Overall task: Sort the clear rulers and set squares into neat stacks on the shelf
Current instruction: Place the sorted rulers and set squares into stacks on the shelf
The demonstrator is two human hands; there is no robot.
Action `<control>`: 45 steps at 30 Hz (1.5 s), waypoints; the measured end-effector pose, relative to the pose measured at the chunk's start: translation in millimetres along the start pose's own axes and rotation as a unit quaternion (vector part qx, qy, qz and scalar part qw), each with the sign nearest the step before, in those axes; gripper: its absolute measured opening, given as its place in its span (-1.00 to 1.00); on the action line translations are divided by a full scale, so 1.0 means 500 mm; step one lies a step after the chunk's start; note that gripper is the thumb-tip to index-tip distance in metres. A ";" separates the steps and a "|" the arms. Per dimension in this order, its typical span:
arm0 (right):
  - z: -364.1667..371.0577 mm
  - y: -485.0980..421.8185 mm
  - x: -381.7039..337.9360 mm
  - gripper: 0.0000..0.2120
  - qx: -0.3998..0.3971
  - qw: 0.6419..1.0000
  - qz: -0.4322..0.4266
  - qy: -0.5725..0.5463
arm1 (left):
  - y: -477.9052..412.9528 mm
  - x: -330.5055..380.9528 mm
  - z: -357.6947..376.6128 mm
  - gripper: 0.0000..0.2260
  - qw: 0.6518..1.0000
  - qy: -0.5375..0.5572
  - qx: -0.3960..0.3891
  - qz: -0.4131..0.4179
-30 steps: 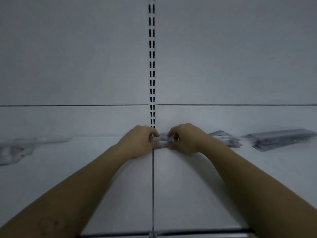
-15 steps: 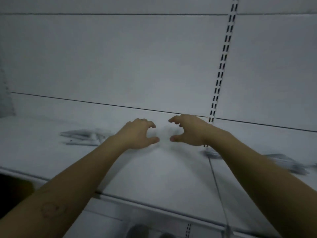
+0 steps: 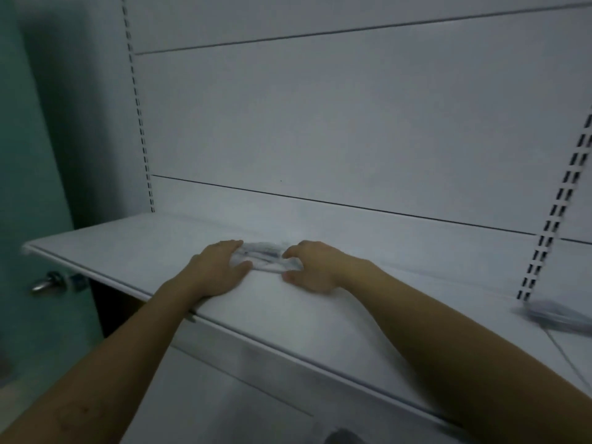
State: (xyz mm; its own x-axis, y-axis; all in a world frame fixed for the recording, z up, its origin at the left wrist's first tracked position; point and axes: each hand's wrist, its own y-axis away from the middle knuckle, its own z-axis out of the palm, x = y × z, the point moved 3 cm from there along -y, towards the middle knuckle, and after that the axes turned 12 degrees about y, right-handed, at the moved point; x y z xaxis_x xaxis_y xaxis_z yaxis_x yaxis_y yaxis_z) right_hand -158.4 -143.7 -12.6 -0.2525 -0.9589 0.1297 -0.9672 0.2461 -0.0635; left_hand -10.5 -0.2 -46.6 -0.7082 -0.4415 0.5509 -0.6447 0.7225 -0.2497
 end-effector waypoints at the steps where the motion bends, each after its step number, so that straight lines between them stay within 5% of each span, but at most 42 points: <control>1: 0.011 -0.013 -0.008 -0.54 0.014 1.000 0.001 0.002 | -0.005 -0.001 0.005 -0.37 1.000 0.002 -0.010 0.004; 14: 0.038 -0.007 -0.021 -0.76 0.110 0.994 0.002 0.012 | -0.029 -0.013 0.024 -0.43 0.995 -0.066 -0.054 0.050; 24: 0.016 0.021 -0.009 -0.72 0.108 0.992 0.065 -0.013 | -0.003 0.009 0.005 -0.94 0.993 0.041 0.006 0.112; 32: 0.041 0.006 -0.014 -0.41 0.086 0.995 0.038 -0.016 | -0.001 0.010 0.004 -0.81 0.991 0.080 0.015 0.111; 39: 0.040 0.005 -0.011 -0.63 0.079 0.996 0.046 -0.019 | -0.002 0.000 0.001 -0.77 0.986 0.148 0.007 0.078; 45: 0.035 0.012 0.009 -0.67 0.078 0.983 0.105 -0.131 | 0.004 -0.014 -0.028 -0.82 0.948 0.295 0.118 0.036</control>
State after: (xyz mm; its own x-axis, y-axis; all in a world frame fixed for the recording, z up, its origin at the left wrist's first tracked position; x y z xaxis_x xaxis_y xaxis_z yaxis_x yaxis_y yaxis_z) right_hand -165.0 -149.0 -29.7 -0.4099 -0.8980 -0.1599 -0.8731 0.4370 -0.2162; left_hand -2.5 11.7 -40.0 -0.5137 0.0286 0.8575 -0.6969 0.5691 -0.4364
